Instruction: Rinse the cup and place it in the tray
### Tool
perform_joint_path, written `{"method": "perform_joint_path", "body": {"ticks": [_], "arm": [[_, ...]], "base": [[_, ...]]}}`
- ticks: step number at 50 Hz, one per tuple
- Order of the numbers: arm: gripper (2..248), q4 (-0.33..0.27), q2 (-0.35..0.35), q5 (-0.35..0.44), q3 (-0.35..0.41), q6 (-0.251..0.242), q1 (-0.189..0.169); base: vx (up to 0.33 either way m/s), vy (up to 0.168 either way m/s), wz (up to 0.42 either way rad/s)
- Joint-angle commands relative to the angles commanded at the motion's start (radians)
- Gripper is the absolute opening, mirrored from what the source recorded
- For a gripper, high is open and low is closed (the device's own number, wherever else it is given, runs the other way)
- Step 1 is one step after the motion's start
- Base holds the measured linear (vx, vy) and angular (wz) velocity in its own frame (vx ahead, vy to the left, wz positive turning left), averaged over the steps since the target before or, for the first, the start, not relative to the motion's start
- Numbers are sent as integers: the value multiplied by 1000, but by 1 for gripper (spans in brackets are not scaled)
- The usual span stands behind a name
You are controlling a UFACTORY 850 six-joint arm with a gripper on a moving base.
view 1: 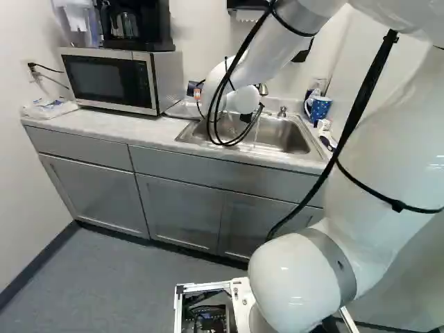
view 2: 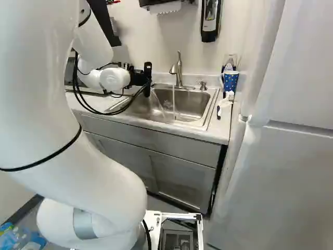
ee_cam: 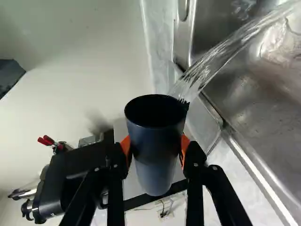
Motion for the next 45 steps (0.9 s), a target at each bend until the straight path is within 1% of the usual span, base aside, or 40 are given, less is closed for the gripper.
{"method": "perform_joint_path", "body": {"ticks": [21,45], "arm": [[120,0,0,0,0,221,0],[120,0,0,0,0,221,0]], "base": [[0,0,0],[0,0,0]]}}
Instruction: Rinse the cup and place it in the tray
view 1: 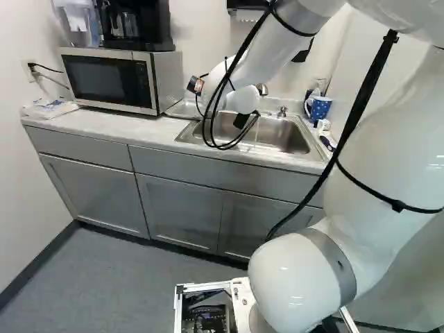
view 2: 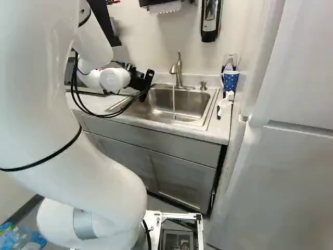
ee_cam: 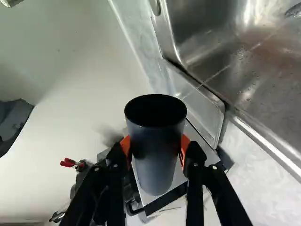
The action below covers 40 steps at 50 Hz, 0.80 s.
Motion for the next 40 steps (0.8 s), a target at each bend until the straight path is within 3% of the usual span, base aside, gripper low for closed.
{"method": "perform_joint_path", "body": {"ticks": [40], "arm": [[120,0,0,0,0,0,0]], "base": [[0,0,0]]}}
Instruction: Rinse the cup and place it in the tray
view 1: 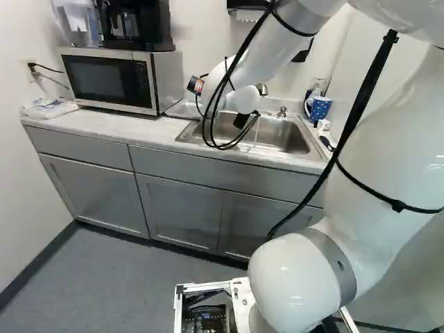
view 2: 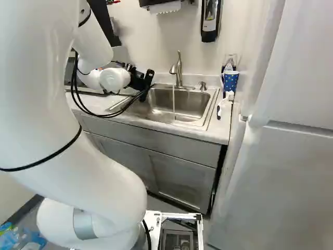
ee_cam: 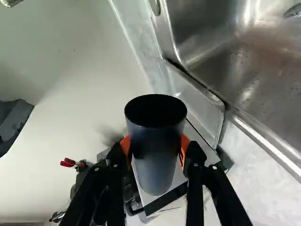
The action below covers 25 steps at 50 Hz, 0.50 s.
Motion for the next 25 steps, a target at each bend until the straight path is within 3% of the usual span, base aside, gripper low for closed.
{"method": "perform_joint_path", "body": {"ticks": [17,25], "arm": [[120,0,0,0,0,-2,0],[120,0,0,0,0,-58,0]], "base": [[0,0,0],[0,0,0]]}}
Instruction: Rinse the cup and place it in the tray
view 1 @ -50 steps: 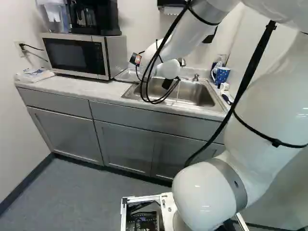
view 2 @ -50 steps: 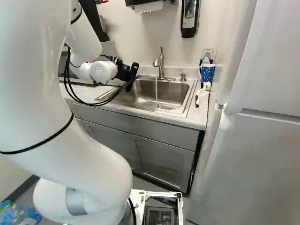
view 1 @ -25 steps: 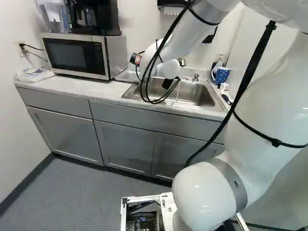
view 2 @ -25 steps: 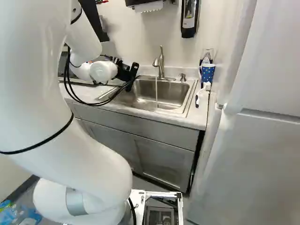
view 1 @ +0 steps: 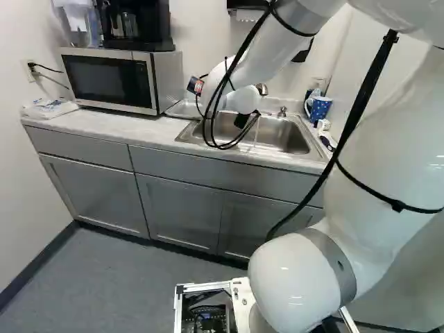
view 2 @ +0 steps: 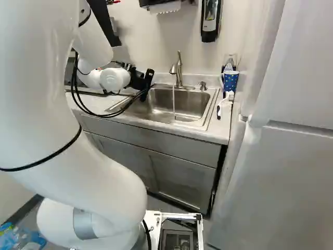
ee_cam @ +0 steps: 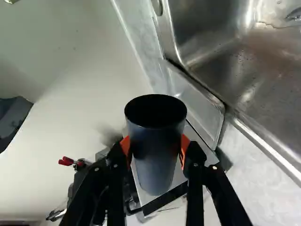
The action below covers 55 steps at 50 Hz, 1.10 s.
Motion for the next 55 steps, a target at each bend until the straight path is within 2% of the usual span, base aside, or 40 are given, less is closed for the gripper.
{"method": "perform_joint_path", "body": {"ticks": [55], "arm": [[120,0,0,0,0,-573,0]], "base": [[0,0,0]]}}
